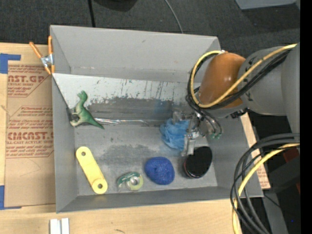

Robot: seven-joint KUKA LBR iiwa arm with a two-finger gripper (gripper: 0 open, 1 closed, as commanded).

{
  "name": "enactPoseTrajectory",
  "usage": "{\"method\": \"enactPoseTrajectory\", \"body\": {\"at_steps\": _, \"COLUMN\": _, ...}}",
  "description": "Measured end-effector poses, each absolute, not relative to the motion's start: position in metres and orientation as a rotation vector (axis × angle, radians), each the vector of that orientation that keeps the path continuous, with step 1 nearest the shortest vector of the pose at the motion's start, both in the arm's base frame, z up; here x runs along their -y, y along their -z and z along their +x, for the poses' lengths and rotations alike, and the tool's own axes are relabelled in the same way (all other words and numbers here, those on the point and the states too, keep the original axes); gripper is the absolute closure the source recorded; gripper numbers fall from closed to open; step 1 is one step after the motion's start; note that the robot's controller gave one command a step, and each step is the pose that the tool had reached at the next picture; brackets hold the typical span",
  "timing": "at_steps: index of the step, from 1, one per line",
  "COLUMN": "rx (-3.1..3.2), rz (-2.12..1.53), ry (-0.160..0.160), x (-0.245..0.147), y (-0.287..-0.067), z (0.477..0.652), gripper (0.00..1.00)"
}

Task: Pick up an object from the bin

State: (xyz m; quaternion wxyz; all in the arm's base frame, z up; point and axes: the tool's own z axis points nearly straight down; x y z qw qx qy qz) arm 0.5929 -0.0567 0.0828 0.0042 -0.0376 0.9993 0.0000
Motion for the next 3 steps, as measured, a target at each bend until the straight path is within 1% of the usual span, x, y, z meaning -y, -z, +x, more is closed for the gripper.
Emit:
{"method": "enactPoseTrajectory", "body": {"at_steps": 1, "rx": -3.140, "rz": -0.106, "ry": -0.003, "x": 0.052, "y": -0.104, "z": 0.592, "gripper": 0.00}}
{"method": "enactPoseTrajectory", "body": {"at_steps": 2, "rx": -3.128, "rz": -0.169, "ry": 0.002, "x": 0.055, "y": -0.127, "z": 0.588, "gripper": 0.00}}
{"method": "enactPoseTrajectory", "body": {"at_steps": 3, "rx": -3.064, "rz": -0.662, "ry": 0.000, "x": 0.037, "y": -0.093, "z": 0.592, "gripper": 0.00}}
